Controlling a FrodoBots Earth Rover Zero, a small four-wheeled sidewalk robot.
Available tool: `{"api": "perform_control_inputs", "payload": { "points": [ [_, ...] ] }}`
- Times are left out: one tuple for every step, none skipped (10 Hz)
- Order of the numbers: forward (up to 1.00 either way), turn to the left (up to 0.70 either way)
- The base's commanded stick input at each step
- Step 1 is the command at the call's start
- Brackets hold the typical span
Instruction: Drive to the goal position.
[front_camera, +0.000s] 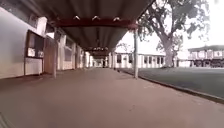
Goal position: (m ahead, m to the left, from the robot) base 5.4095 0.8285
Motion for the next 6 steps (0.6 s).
{"api": "perform_control_inputs", "payload": {
  "points": [
    [0.7, 0.0],
    [0.7, 0.0],
    [0.7, 0.0],
    [0.7, 0.0],
    [0.7, 0.0],
    [0.7, 0.0]
  ]
}}
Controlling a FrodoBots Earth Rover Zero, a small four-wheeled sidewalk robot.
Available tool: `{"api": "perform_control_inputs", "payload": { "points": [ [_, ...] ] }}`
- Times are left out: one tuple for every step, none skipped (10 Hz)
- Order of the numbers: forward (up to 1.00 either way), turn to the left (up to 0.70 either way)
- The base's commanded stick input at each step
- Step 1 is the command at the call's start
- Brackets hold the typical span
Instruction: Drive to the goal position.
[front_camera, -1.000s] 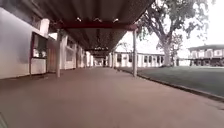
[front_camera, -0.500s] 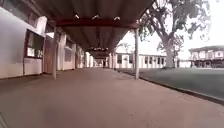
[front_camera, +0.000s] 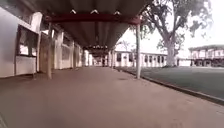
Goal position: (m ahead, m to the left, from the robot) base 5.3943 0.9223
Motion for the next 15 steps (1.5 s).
{"api": "perform_control_inputs", "payload": {
  "points": [
    [0.7, 0.0],
    [0.7, 0.0],
    [0.7, 0.35],
    [0.7, 0.35],
    [0.7, 0.21],
    [0.7, 0.04],
    [0.7, 0.13],
    [0.7, 0.3],
    [0.7, 0.0],
    [0.7, 0.0],
    [0.7, 0.0],
    [0.7, 0.0],
    [0.7, 0.0],
    [0.7, 0.0],
    [0.7, 0.0]
  ]
}}
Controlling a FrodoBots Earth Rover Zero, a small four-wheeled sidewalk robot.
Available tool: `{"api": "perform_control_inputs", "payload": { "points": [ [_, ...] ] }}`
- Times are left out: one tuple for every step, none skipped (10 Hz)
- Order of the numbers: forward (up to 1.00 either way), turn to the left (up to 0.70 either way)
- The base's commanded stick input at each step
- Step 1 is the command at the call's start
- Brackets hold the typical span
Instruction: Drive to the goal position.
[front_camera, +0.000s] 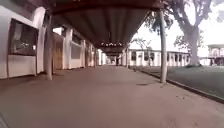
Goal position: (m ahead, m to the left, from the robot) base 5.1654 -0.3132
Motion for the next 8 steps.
{"api": "perform_control_inputs", "payload": {
  "points": [
    [0.7, 0.0],
    [0.7, 0.0],
    [0.7, 0.0],
    [0.7, 0.0],
    [0.7, 0.0],
    [0.7, 0.0],
    [0.7, 0.0],
    [0.7, 0.0]
  ]
}}
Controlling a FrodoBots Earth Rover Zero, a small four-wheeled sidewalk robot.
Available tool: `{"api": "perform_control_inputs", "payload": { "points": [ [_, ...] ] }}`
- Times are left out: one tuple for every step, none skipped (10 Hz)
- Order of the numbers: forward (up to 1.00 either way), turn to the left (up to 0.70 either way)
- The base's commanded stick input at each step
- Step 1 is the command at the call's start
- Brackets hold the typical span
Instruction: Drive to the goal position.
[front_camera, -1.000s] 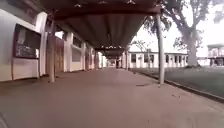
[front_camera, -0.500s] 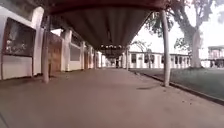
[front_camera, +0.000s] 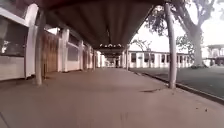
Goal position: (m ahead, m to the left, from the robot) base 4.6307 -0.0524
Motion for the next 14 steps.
{"api": "perform_control_inputs", "payload": {
  "points": [
    [0.7, 0.0],
    [0.7, 0.0],
    [0.7, 0.0],
    [0.7, 0.0],
    [0.7, 0.0],
    [0.7, 0.0],
    [0.7, 0.0],
    [0.7, 0.0],
    [0.7, 0.0],
    [0.7, 0.0],
    [0.7, 0.0],
    [0.7, 0.0],
    [0.7, 0.0],
    [0.7, 0.0]
  ]
}}
